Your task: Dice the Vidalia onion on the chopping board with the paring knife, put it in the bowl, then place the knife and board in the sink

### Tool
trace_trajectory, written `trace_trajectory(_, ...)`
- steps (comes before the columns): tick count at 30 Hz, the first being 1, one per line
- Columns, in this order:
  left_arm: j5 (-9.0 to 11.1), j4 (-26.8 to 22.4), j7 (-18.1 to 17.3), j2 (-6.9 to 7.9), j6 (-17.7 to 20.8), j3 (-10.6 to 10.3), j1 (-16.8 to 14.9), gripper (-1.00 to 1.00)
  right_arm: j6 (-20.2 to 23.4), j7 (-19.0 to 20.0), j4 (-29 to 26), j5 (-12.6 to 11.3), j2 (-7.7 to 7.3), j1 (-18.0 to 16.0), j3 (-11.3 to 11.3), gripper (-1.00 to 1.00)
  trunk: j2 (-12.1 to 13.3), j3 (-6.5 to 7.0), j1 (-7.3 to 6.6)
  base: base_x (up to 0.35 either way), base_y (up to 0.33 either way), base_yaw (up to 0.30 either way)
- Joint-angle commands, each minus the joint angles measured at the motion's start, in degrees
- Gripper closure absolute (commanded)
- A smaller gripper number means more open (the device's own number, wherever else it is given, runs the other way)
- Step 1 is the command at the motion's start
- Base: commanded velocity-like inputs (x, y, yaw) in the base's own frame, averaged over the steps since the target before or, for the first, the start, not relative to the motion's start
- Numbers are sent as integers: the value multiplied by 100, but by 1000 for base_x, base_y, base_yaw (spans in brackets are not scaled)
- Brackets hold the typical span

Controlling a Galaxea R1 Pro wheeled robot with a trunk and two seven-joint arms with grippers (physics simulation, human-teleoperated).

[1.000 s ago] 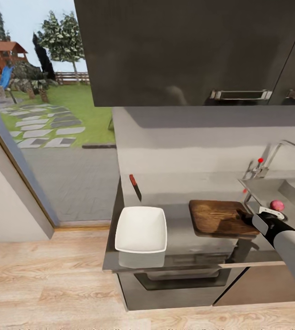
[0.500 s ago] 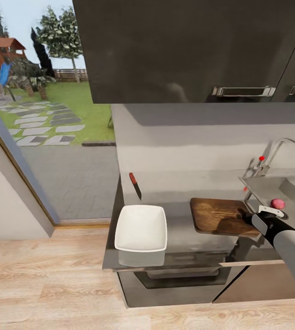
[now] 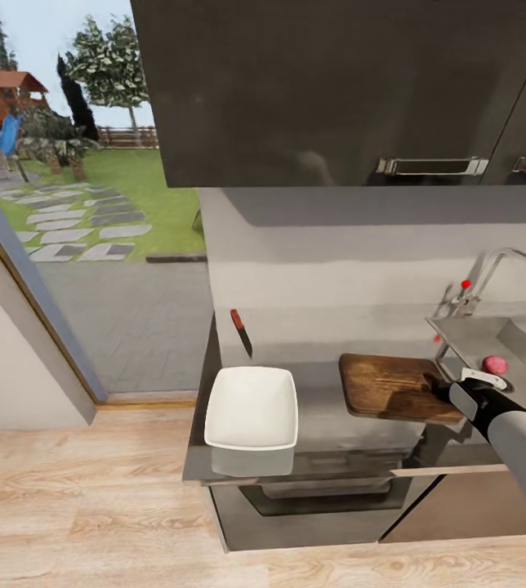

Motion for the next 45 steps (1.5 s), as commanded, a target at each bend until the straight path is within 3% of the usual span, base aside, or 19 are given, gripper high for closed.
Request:
trace_trajectory(1,6,-9,-7,0,-7,4,2,-100,35,-24,-13,-43,0,-2,26,-100,-10,-1,4,0,0,0)
trace_trajectory(45,6,4,-7,2,-1,4,2,-100,33,-23,-14,-49,7,-2,33,-100,-10,396,4,0,0,0)
